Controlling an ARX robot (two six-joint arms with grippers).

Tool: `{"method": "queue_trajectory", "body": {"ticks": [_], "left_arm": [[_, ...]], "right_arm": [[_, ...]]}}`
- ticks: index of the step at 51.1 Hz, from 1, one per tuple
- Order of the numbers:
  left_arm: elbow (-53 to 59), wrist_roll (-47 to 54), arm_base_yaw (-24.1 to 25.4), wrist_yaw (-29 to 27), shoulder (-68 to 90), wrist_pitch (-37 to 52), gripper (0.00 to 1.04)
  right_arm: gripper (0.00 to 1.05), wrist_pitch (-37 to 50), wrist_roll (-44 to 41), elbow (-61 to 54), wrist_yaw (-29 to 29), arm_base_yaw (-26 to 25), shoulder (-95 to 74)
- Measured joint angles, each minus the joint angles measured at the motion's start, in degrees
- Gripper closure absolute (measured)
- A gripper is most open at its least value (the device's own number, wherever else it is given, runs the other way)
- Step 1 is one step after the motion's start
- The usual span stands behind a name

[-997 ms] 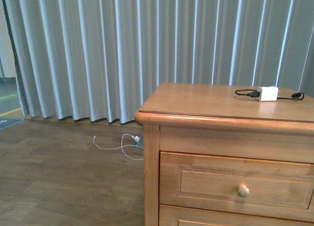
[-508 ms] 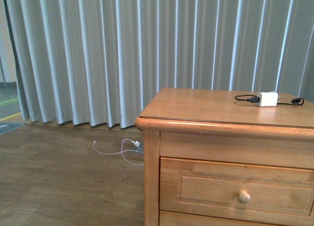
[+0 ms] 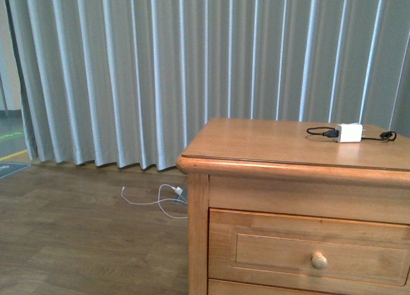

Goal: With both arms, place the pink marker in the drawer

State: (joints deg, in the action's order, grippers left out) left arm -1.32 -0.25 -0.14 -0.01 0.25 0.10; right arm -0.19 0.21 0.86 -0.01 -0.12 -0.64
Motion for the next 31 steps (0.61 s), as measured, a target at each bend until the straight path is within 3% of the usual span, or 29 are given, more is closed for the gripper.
{"method": "queue_trajectory", "body": {"ticks": [28, 31], "left_arm": [[0.0, 0.0, 0.0, 0.0, 0.0, 0.0, 0.06], [0.0, 0.0, 0.0, 0.0, 0.0, 0.0, 0.06]], "right_arm": [[1.03, 0.0, 0.0, -0.5, 0.0, 0.0, 0.4], [0.95, 0.0, 0.0, -0.5, 0.0, 0.0, 0.4]]}}
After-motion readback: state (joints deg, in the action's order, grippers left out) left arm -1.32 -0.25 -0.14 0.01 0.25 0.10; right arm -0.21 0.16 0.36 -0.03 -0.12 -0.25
